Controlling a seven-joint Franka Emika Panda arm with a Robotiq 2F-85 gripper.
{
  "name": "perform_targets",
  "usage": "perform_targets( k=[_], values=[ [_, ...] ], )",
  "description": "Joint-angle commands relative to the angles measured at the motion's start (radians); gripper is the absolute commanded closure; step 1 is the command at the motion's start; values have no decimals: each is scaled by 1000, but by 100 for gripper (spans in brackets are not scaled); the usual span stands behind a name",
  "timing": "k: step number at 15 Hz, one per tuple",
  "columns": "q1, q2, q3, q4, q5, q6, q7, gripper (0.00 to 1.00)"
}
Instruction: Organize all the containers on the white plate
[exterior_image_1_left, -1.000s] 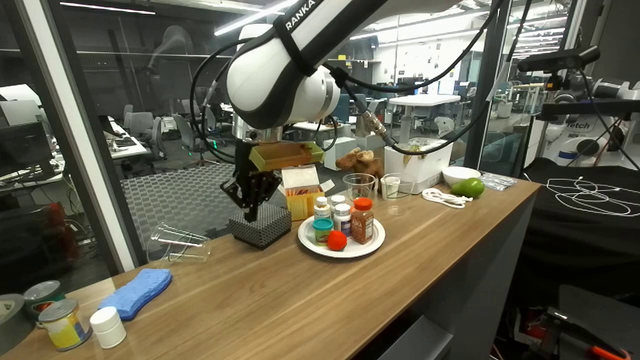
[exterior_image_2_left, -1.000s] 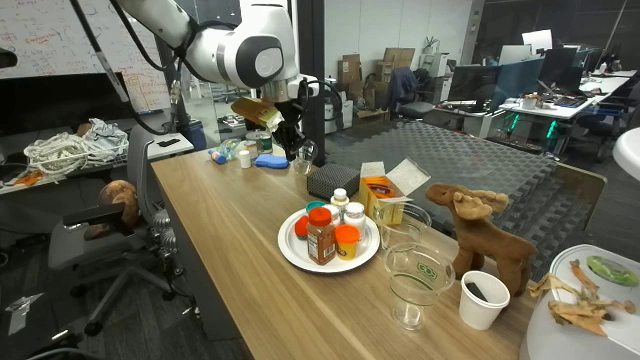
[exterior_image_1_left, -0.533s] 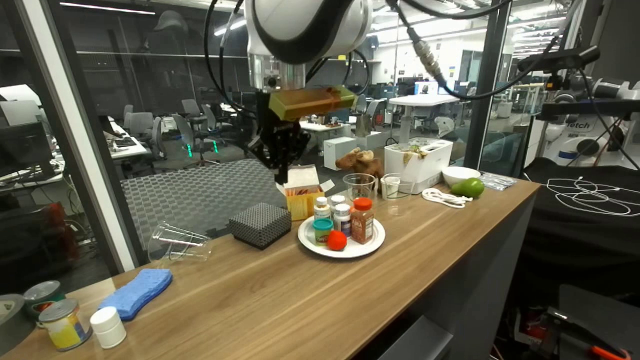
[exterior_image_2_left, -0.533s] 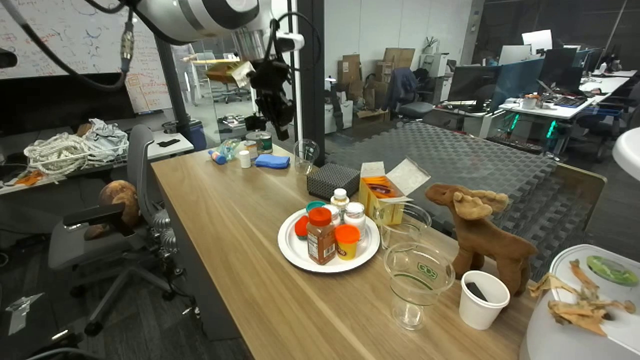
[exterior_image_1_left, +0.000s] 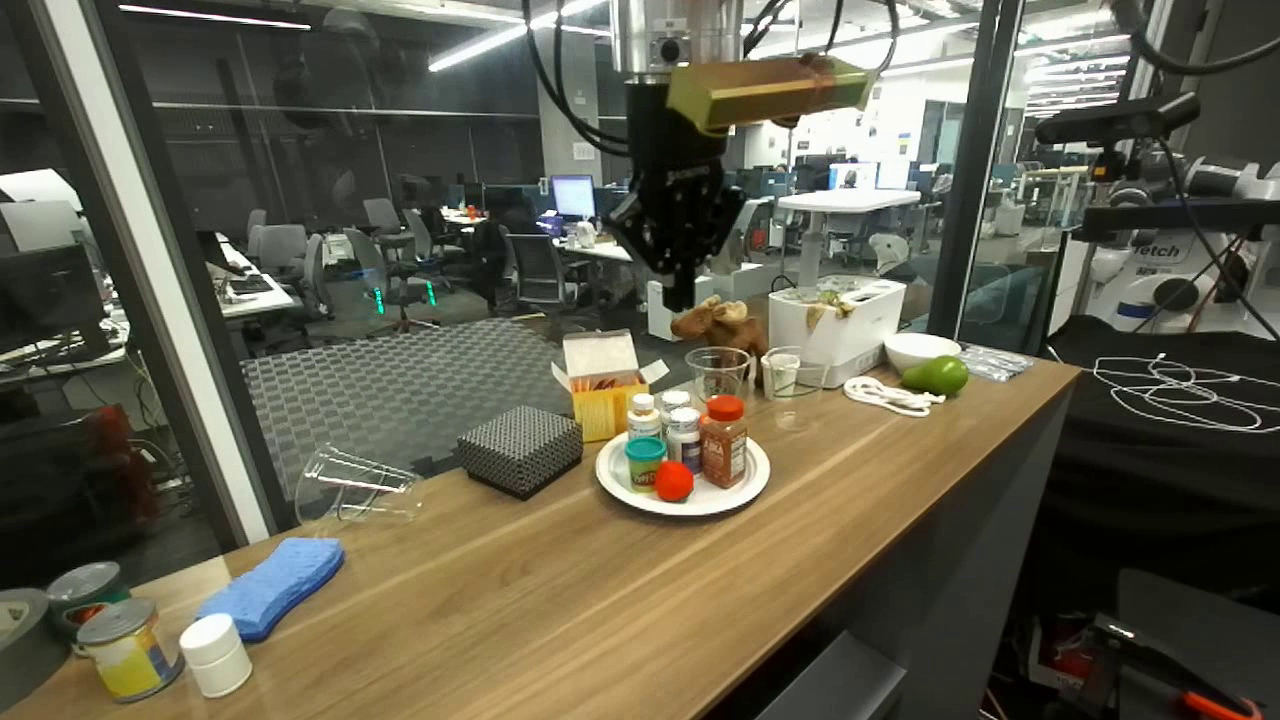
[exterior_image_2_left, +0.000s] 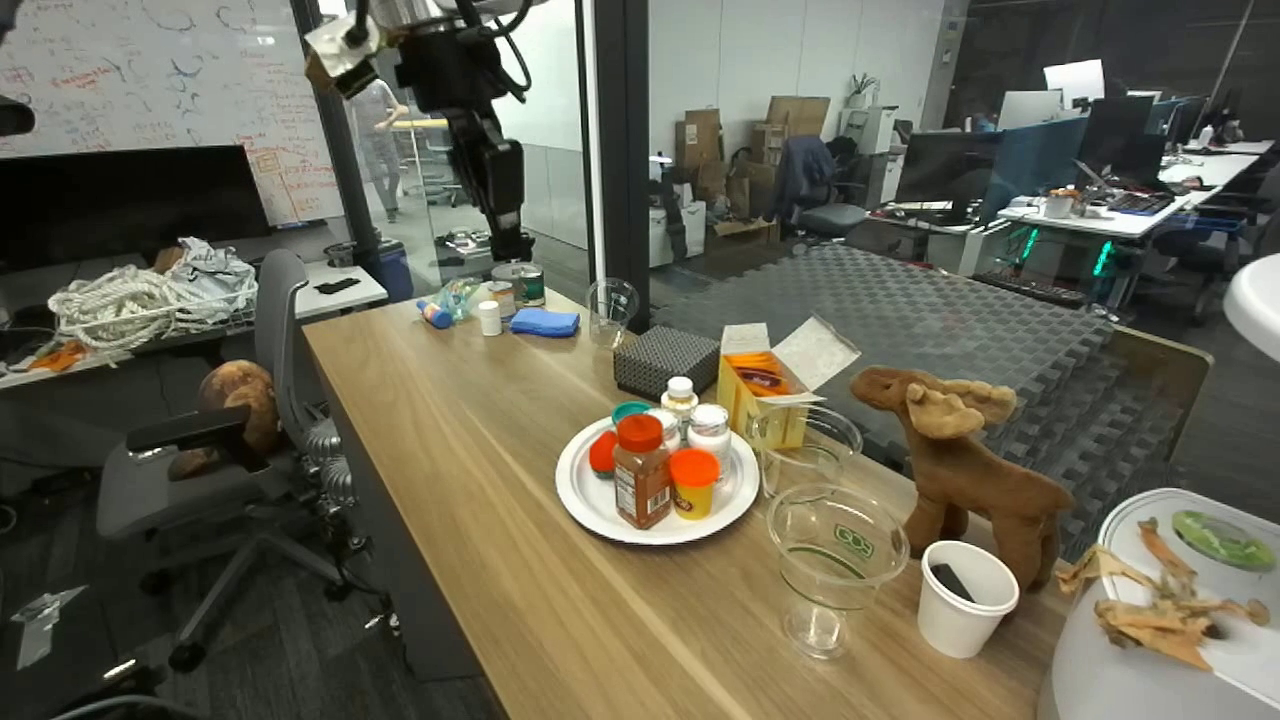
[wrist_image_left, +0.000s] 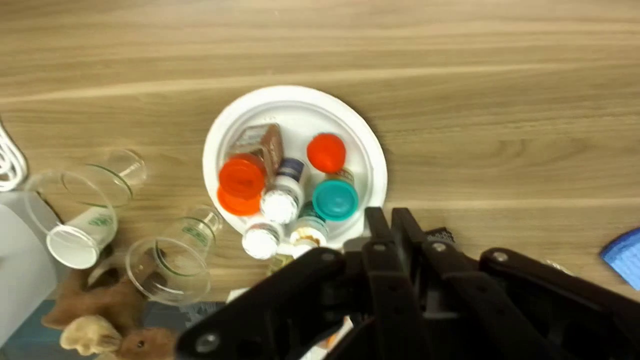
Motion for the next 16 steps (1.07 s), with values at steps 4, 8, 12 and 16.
perform_targets(
  k=[4, 8, 12, 16],
  values=[
    [-65, -41, 59, -51, 11, -32, -32, 65],
    [-65, -28, 60, -47, 11, -31, -32, 62],
    [-66, -27, 60, -46, 10, -31, -32, 62],
    [-66, -27, 60, -46, 10, -31, -32, 62]
  ],
)
